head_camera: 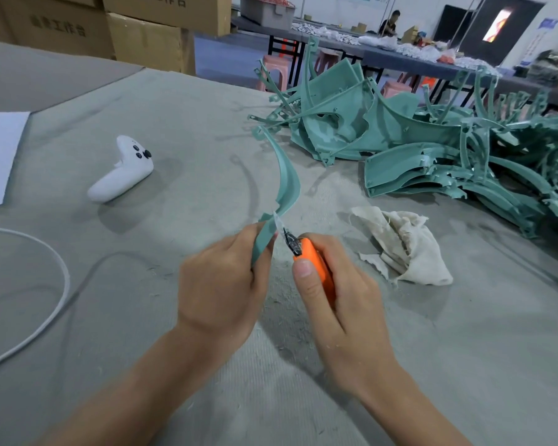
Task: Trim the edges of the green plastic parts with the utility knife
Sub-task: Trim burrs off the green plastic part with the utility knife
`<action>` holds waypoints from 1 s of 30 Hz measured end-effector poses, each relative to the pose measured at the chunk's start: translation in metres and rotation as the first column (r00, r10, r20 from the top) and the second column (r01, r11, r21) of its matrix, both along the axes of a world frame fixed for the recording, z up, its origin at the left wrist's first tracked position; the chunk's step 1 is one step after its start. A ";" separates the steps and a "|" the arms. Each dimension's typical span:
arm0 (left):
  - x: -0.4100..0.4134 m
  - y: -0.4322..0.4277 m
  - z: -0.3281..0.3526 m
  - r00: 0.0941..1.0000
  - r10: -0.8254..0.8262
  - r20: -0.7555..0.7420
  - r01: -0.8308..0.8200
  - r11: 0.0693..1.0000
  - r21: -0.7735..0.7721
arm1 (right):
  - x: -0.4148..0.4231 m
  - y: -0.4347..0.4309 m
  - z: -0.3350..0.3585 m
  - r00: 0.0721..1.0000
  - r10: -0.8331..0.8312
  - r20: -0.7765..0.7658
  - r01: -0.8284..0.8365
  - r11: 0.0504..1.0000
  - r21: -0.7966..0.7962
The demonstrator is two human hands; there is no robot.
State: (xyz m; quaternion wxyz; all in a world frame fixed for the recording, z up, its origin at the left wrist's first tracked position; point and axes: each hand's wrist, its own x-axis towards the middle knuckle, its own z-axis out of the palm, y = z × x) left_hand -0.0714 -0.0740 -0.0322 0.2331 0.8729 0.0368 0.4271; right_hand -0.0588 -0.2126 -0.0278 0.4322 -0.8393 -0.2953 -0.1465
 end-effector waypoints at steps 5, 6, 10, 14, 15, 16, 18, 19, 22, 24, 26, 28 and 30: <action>0.000 0.000 -0.002 1.000 0.030 0.005 -0.031 0.998 0.053 | 0.009 -0.003 -0.003 0.997 -0.064 -0.037 0.064 0.998 -0.001; 0.001 0.000 -0.002 0.999 0.033 0.013 -0.034 0.997 0.063 | 0.012 -0.005 -0.003 0.996 -0.070 -0.049 0.070 0.998 -0.001; 0.001 0.000 -0.002 0.999 0.036 0.008 -0.037 0.995 0.095 | 0.013 -0.008 -0.002 0.999 -0.037 -0.034 0.037 0.999 0.022; 0.001 0.003 -0.004 1.000 0.007 0.029 -0.009 0.997 0.077 | 0.006 -0.005 -0.001 0.998 0.058 0.029 -0.059 0.998 0.034; 0.001 0.004 -0.004 0.999 0.009 0.042 -0.012 0.996 0.086 | 0.006 -0.005 -0.001 0.998 0.060 0.027 -0.061 0.997 0.038; 0.002 0.005 -0.005 0.998 0.013 0.058 -0.018 0.995 0.098 | 0.008 -0.006 -0.001 0.998 0.055 0.018 -0.055 0.998 0.040; 0.003 0.005 -0.007 0.996 0.022 0.092 -0.034 0.990 0.134 | 0.011 -0.008 -0.002 0.999 0.032 -0.008 -0.032 0.999 0.043; 0.004 0.006 -0.008 0.994 0.023 0.106 -0.039 0.987 0.153 | 0.013 -0.009 -0.002 1.000 0.017 -0.020 -0.016 0.999 0.044; 0.005 0.005 -0.009 0.991 0.017 0.130 -0.040 0.985 0.169 | 0.016 -0.011 -0.003 1.000 0.011 -0.029 -0.009 0.999 0.054; 0.005 0.005 -0.009 0.991 0.019 0.135 -0.040 0.987 0.156 | 0.014 -0.010 -0.002 0.998 0.061 -0.001 -0.060 0.996 0.072; 0.005 0.006 -0.009 0.990 0.018 0.141 -0.038 0.989 0.144 | 0.011 -0.010 -0.002 0.994 0.102 0.029 -0.104 0.992 0.075; 0.005 0.007 -0.009 0.989 0.003 0.150 -0.026 0.989 0.148 | 0.010 -0.010 -0.002 0.993 0.110 0.031 -0.112 0.991 0.073; 0.005 0.007 -0.009 0.989 -0.006 0.147 -0.016 0.989 0.150 | 0.012 -0.011 -0.003 0.995 0.100 0.014 -0.101 0.992 0.079</action>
